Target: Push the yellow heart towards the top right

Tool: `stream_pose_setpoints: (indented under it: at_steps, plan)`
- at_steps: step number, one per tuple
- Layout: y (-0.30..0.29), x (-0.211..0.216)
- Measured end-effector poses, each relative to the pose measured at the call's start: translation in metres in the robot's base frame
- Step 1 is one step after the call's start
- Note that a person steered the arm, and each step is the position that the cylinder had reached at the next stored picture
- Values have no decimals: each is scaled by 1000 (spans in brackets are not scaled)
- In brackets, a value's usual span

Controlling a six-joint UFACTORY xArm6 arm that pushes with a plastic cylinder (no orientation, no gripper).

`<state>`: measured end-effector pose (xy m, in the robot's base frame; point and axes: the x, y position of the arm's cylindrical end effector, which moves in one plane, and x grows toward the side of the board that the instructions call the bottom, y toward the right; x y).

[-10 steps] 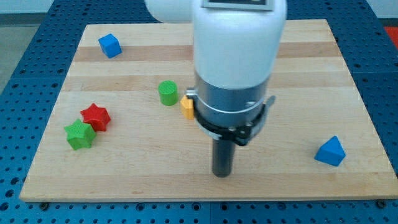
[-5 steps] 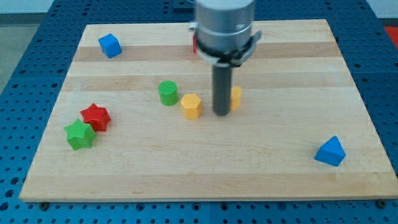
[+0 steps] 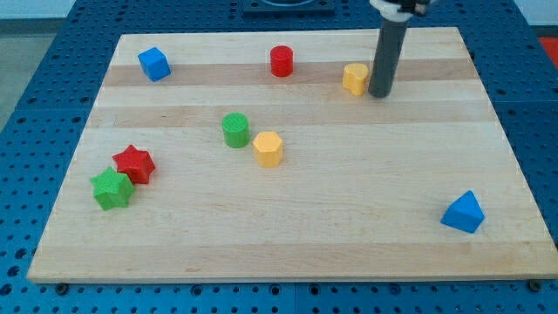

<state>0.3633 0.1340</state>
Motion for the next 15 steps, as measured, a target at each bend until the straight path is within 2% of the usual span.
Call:
stream_pose_setpoints:
  at_steps: [1, 2, 4, 5, 6, 7, 10, 12, 13, 15]
  plan:
    - [-28, 28]
    - [-43, 28]
    - [-60, -24]
    - [-40, -35]
    - [14, -40]
    - [33, -44]
    - [-23, -34]
    - [-18, -86]
    - [-17, -86]
    - [40, -86]
